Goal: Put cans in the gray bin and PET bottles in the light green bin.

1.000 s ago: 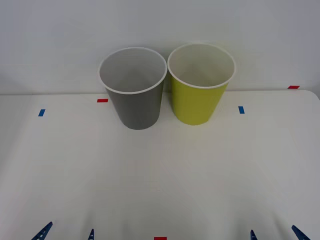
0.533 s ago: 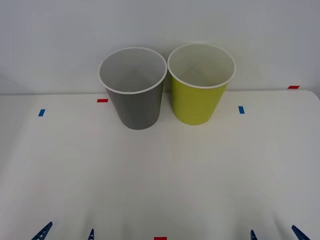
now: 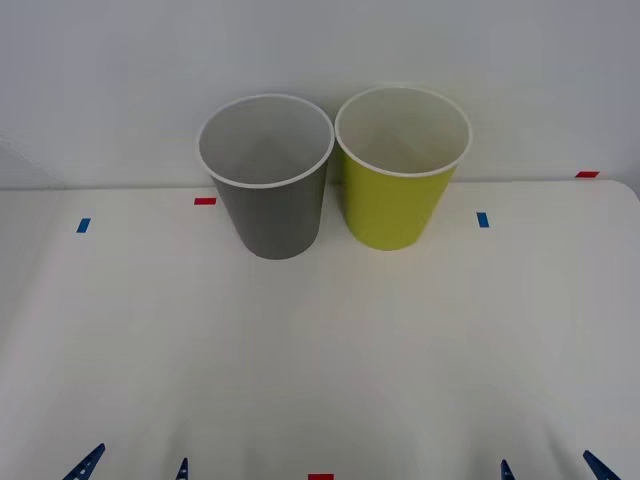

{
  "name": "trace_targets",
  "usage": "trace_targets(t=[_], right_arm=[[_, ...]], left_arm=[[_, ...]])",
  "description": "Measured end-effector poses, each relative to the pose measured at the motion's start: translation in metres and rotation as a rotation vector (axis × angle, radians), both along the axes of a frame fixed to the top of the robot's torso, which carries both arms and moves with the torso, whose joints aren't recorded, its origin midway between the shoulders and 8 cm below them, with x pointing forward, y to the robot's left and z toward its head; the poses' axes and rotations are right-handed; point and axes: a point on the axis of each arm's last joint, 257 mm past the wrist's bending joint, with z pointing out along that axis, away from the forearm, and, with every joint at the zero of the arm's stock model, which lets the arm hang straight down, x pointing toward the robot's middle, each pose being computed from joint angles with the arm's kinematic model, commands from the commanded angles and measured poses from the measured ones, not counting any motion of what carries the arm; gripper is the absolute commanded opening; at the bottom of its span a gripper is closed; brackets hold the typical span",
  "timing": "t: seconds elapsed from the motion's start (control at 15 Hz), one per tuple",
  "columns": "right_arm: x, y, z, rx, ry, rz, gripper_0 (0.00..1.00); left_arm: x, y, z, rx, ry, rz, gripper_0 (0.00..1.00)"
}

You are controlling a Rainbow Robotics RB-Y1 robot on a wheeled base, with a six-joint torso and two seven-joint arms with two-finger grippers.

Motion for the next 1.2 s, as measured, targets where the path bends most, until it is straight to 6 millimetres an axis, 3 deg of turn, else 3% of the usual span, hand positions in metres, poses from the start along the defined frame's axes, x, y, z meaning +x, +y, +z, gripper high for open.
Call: trace_targets(t=[1.2], right_arm=[[0.0000,0.0000,0.0000,0.000,0.000,0.000,0.93]], left_arm=[[0.0000,0.0000,0.0000,0.000,0.000,0.000,1.00]])
